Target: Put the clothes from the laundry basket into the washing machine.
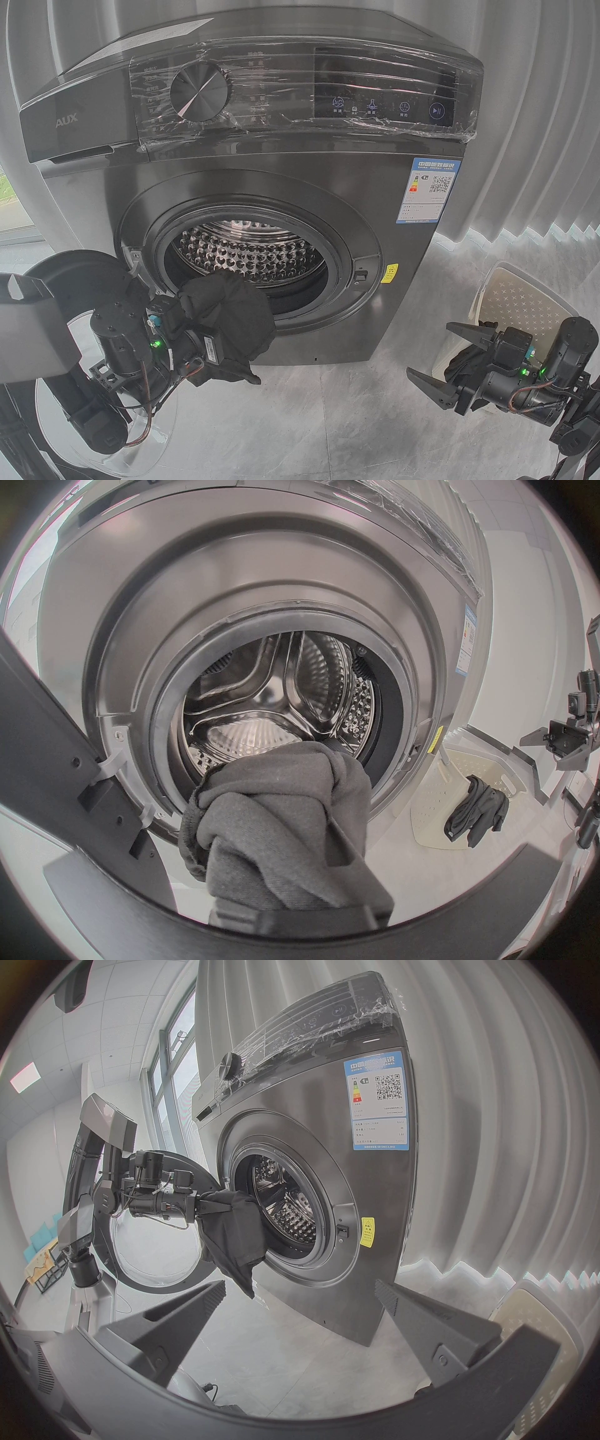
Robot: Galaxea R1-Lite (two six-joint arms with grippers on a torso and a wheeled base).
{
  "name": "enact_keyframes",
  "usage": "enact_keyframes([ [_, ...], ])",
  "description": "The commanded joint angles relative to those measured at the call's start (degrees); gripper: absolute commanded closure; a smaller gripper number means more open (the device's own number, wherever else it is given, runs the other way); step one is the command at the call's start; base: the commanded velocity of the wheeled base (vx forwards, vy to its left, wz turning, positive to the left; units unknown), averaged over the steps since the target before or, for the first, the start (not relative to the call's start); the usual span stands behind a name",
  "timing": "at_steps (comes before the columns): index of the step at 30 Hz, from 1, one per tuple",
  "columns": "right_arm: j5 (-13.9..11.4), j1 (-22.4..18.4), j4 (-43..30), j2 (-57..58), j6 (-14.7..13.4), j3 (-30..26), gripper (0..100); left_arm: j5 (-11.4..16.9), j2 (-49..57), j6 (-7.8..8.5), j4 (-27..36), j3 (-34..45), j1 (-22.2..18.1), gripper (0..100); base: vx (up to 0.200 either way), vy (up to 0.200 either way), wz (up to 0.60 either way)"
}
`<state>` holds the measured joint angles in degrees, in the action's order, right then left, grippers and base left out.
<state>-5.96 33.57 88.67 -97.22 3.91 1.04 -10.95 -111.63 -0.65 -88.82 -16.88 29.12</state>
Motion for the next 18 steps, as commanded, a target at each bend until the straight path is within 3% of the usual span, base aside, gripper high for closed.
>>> enact_keyframes([
  [1,0.0,0.0,0.0,-0.2,0.0,-0.2,0,-0.2,-0.3,-0.06,0.0,0.0,0.5,100,0.0,0.0,0.0],
  [18,0.0,0.5,0.0,-0.2,0.4,-1.0,0,-0.3,-1.4,-0.14,0.0,-0.2,0.5,100,0.0,0.0,0.0],
])
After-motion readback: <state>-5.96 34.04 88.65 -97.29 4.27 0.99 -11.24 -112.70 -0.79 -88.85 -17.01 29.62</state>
